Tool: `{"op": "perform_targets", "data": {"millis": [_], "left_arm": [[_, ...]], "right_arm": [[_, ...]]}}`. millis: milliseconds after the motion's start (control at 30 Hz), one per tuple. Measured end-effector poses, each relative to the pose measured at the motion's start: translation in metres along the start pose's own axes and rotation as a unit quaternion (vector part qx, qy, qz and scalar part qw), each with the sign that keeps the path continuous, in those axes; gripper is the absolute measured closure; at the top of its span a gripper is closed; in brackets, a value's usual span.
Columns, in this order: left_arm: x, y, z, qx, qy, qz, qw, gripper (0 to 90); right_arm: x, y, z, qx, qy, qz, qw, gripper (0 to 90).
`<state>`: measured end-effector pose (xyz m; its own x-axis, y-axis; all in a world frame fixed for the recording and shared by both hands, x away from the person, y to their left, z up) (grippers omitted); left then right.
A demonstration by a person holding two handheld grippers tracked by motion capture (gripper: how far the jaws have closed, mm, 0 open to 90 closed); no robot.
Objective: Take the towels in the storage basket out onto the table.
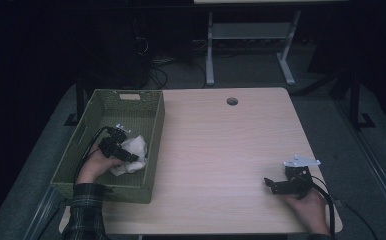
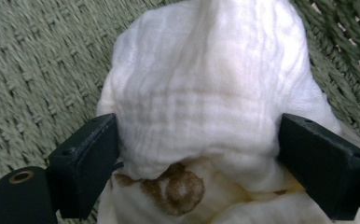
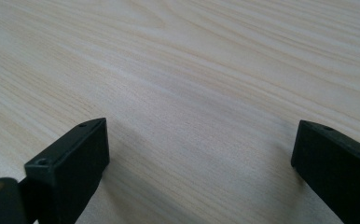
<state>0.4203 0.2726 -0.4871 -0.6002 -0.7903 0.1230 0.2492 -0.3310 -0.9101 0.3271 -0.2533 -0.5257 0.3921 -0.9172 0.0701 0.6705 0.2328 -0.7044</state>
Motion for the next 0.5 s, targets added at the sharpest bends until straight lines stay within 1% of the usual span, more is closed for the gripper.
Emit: {"op": "perform_targets", "data": {"millis": [167, 267, 333, 367, 433, 500], "left_arm": [[-0.0016, 0.0022, -0.0010, -0.004, -0.010, -0.008, 0.9999, 12.6], [-0.0008, 0.0038, -0.0013, -0.009, -0.012, -0.010, 0.9998, 12.7], [-0.0005, 0.0042, -0.0012, -0.013, -0.011, -0.012, 0.9998, 13.9], [0.0004, 0.0037, -0.0016, -0.013, -0.017, -0.019, 0.9996, 17.9], [0.0008, 0.0033, -0.0017, -0.013, -0.018, -0.020, 0.9995, 22.2], [0.0015, 0.0025, -0.0018, -0.014, -0.021, -0.022, 0.9994, 23.8]], "right_arm": [[-0.0001, 0.0001, 0.0002, 0.000, 0.000, 0.000, 1.0000, 3.6], [0.0000, 0.0002, 0.0001, 0.000, 0.000, 0.000, 1.0000, 3.6], [0.0000, 0.0002, 0.0001, 0.000, 0.000, 0.000, 1.0000, 3.6], [0.0000, 0.0002, 0.0001, 0.000, 0.000, 0.000, 1.0000, 3.6], [-0.0001, 0.0001, 0.0002, 0.000, 0.000, 0.000, 1.0000, 3.6], [-0.0001, 0.0001, 0.0002, 0.000, 0.000, 0.000, 1.0000, 3.6]]}}
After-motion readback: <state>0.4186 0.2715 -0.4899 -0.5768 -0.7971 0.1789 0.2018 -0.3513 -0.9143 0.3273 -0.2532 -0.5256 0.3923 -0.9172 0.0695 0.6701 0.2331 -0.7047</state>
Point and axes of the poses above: each handheld gripper's, and its own axes: y roughly forward along the jaws, z roughly out of its top, x roughly to its right, the point moved 6 cm from there along y, roughly forward along the jaws, and after that the axes turned 8 degrees about -z, right-handed, at the moved point
